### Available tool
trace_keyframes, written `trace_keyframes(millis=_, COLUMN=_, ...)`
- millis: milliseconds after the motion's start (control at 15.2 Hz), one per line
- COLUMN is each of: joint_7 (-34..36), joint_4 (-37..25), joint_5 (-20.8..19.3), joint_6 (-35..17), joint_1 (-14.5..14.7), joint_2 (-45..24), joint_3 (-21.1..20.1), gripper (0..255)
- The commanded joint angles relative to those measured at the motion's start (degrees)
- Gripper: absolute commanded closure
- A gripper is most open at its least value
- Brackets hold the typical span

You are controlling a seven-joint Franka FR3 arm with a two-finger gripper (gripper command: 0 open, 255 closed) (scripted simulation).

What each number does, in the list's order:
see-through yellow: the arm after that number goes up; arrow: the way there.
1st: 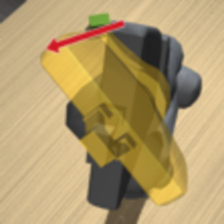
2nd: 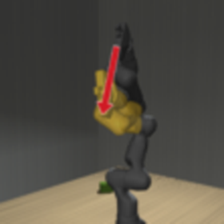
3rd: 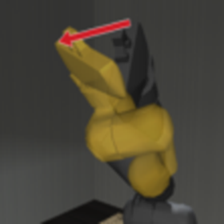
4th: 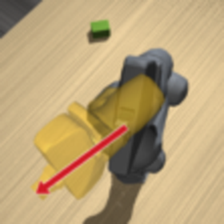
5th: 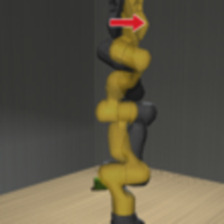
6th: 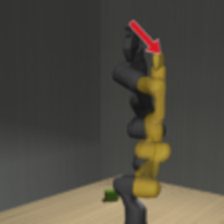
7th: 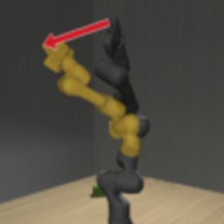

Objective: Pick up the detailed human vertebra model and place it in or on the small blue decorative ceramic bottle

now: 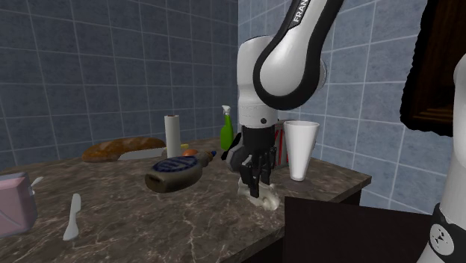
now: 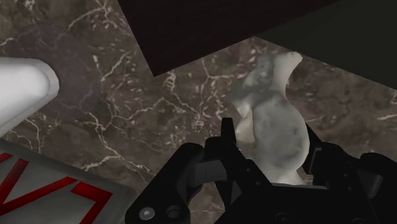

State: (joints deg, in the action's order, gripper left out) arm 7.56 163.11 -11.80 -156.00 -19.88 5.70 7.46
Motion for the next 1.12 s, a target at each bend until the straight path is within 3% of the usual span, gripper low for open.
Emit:
trace_keyframes(millis=0, joint_7=-0.5, joint_4=-0.2, joint_5=0.4, joint_6=2.3, joint_1=0.1, joint_2=2.1, joint_3=0.0, gripper=255)
trace_keyframes(millis=1056, joint_7=-2.2, joint_4=-2.9, joint_5=2.1, joint_6=19.8, joint_1=0.6, joint_2=16.9, joint_3=-0.4, gripper=255)
